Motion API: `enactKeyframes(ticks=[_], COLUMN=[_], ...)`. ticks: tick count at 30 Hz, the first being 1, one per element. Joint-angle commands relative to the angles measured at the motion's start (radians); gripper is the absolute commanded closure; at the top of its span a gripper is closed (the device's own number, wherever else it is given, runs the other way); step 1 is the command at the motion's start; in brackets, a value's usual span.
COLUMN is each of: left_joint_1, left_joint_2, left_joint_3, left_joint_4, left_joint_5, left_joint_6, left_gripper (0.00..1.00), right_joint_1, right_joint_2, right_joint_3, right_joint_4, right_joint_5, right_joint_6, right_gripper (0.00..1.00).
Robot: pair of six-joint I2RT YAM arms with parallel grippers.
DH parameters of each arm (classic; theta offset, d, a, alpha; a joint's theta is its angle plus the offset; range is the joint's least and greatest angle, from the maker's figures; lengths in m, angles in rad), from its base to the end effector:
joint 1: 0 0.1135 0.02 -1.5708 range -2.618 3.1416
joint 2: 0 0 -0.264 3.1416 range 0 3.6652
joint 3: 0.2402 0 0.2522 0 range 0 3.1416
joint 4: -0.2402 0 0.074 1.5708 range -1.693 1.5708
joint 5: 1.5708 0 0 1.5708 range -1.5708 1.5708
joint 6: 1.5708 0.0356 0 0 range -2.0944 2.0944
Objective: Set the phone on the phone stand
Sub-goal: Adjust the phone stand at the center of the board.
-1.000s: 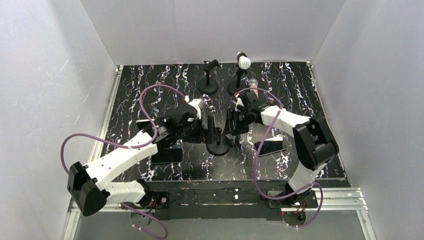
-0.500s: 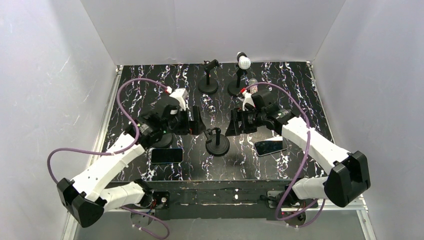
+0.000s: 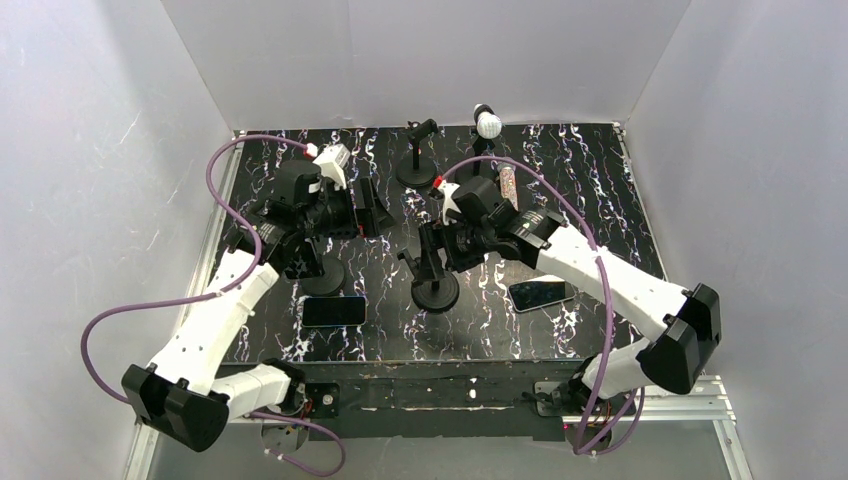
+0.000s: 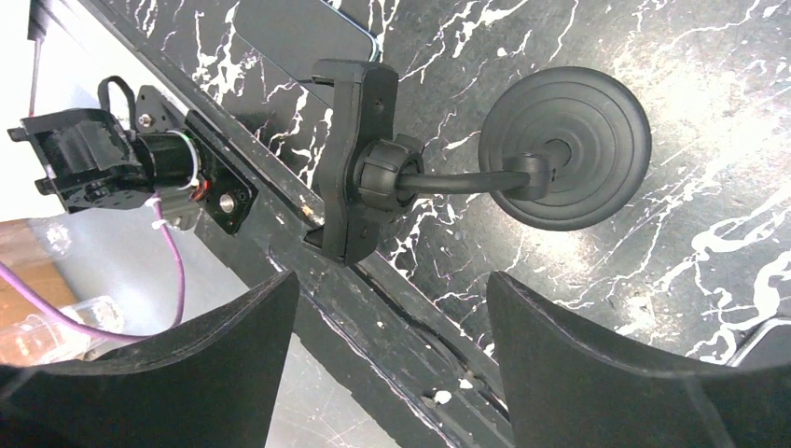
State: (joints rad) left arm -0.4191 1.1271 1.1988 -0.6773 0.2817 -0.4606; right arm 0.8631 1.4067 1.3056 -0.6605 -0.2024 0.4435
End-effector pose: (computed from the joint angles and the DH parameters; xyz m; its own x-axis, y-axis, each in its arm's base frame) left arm 0.2112 -0.1049 0.3677 -0.7323 -0.1412 -0.6661 0.3061 0.8057 -0.5072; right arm 0.1931 0.2367 0.3338 -0.7652 -0.2478 -0.5942 -0.5653 0.7004 0.4359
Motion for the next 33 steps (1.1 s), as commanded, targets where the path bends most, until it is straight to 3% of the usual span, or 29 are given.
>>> enactKeyframes(ticks=[1, 7, 11, 20, 24, 33], left_joint_1=[0.021, 0.027, 0.031, 0.041, 0.043, 0.051], left_joint_2=[-0.01, -0.009, -0.015, -0.018, -0.013, -0.012], left_joint_3=[0.004, -0.04, -0.063, -0.088, -0.095, -0.104], left_joint_4=[0.0, 0.01, 0.015, 0.019, 0.024, 0.025], left_joint_5=[0.055, 0.06, 0.053, 0.047, 0.049, 0.047], left_joint_6=[0.03, 0.03, 0.032, 0.039, 0.039, 0.044], left_gripper=[0.02, 0.02, 0.02, 0.02, 0.02, 0.02], right_joint_1=[0.039, 0.111, 0.147, 0.187, 0.188, 0.184], right_joint_2=[0.039, 0.143, 0.213, 0.241, 0.244, 0.174], right_joint_3=[0.1, 0.21, 0.268, 0.317, 0.319, 0.226], right_joint_4=[-0.066, -0.161, -0.209, -0.257, -0.288, -0.317], right_joint_5=[0.091, 0.222, 0.295, 0.375, 0.4, 0.576], right_joint_6=[0.015, 0.012, 0.009, 0.008, -0.008, -0.059], right_gripper=[0.17, 0.16, 0.21, 0.48, 0.56, 0.57])
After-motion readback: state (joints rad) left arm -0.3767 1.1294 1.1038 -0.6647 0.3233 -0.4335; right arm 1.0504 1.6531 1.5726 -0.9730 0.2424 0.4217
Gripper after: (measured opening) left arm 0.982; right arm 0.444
